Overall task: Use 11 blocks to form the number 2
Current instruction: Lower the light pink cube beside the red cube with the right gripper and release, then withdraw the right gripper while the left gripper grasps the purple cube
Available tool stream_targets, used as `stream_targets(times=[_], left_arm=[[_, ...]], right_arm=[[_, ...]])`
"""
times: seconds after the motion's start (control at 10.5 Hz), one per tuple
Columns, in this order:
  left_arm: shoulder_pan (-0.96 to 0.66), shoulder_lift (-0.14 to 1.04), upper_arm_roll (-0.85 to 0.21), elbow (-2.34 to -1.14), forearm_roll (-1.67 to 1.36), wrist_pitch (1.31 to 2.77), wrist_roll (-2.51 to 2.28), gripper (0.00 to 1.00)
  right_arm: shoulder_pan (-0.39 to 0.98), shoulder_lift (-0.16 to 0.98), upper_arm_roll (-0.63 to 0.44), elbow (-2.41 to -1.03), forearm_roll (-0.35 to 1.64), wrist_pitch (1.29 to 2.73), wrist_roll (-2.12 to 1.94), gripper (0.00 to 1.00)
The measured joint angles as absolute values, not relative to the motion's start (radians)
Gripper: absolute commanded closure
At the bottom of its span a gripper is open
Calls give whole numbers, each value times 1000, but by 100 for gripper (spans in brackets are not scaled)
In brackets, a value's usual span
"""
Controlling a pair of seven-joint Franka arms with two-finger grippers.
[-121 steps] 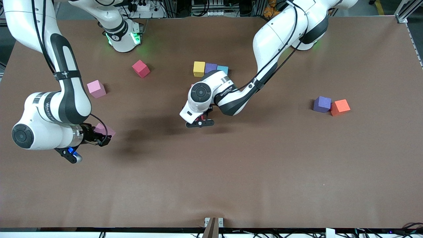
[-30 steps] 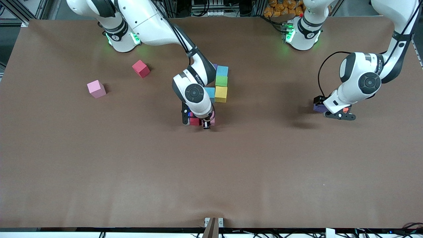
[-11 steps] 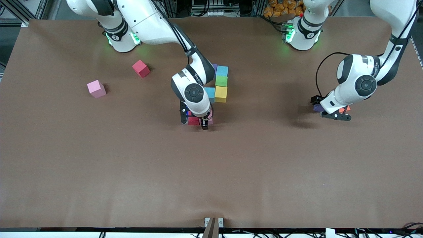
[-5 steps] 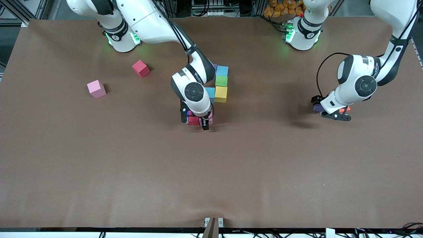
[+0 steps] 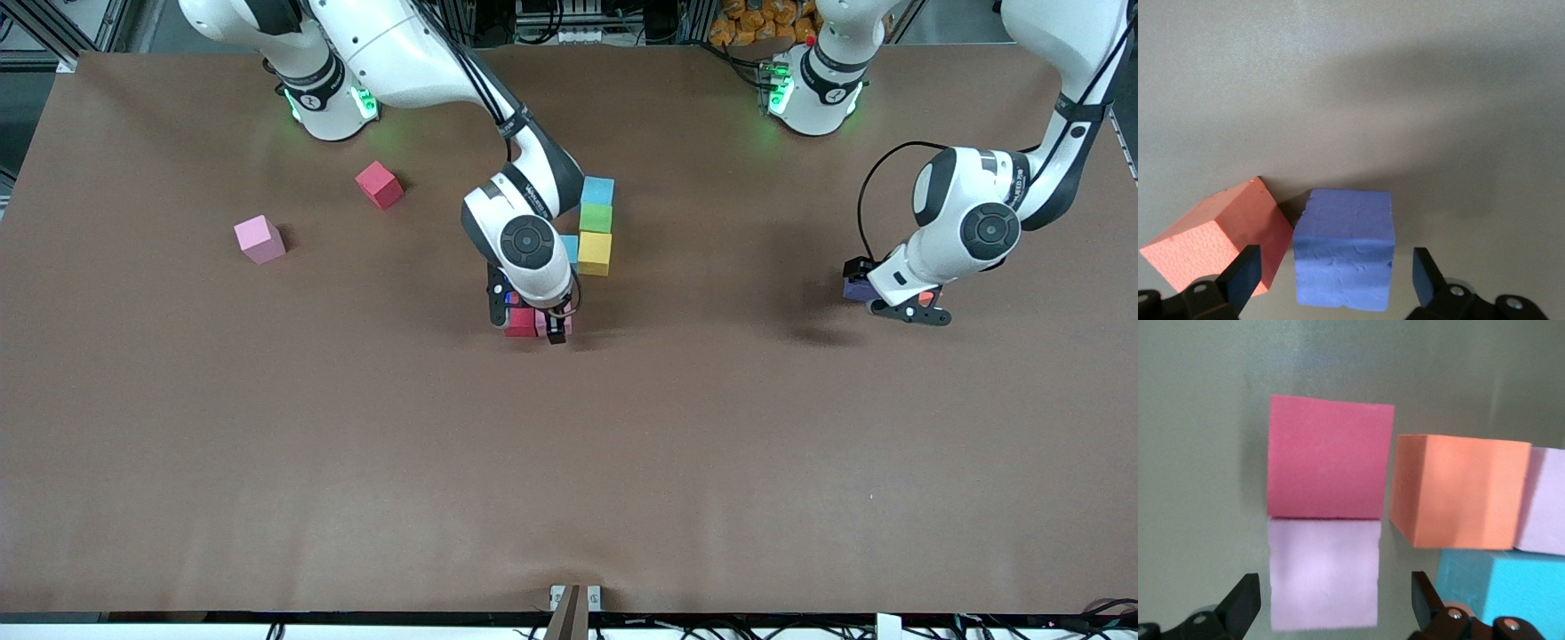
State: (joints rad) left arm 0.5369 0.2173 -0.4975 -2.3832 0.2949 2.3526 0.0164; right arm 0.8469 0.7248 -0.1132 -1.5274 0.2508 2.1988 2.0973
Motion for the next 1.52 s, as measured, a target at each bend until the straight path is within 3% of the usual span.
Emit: stream_targets(times=[0.57, 1.52], left_arm=[[540, 228, -497, -2383, 295, 2353, 17, 0], [544, 254, -497, -2378, 295, 2355, 17, 0]], right_arm=[[782, 646, -128, -1525, 250, 2151, 2052, 0], [362, 600, -134, -1522, 251, 2007, 1300, 0]])
